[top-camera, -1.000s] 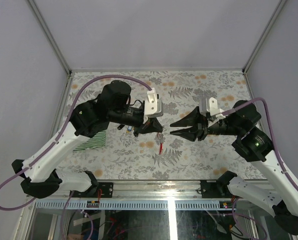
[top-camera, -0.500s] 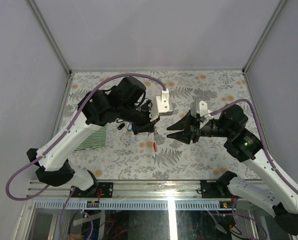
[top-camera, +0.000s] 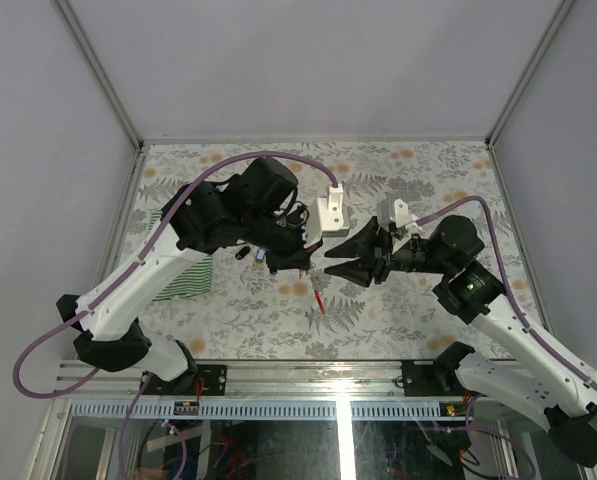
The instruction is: Put the keys on the keyring
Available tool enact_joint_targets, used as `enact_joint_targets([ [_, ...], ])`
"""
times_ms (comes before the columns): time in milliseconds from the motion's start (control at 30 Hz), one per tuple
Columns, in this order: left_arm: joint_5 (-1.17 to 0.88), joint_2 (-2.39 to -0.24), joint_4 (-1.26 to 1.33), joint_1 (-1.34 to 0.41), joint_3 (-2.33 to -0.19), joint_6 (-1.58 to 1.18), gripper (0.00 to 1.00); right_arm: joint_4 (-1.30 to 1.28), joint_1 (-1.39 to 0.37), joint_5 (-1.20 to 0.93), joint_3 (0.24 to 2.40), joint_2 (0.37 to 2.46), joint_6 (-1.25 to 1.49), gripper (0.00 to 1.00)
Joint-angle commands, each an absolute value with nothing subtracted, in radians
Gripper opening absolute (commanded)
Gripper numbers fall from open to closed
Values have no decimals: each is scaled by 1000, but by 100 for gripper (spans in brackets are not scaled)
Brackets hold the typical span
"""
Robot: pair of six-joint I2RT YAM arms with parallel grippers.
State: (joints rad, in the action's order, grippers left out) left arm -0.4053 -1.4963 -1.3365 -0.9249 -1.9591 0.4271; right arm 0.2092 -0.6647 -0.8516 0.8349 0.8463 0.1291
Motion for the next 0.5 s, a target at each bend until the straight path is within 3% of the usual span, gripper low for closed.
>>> enact_joint_targets([
  [0,-444,-1454,-1254,-930,-1952,436,0,403,-664,-879,819,871,224,42],
  [467,-482,-1442,-1232,-930,-1937,446,0,427,-700,-898,829,936,229,38],
])
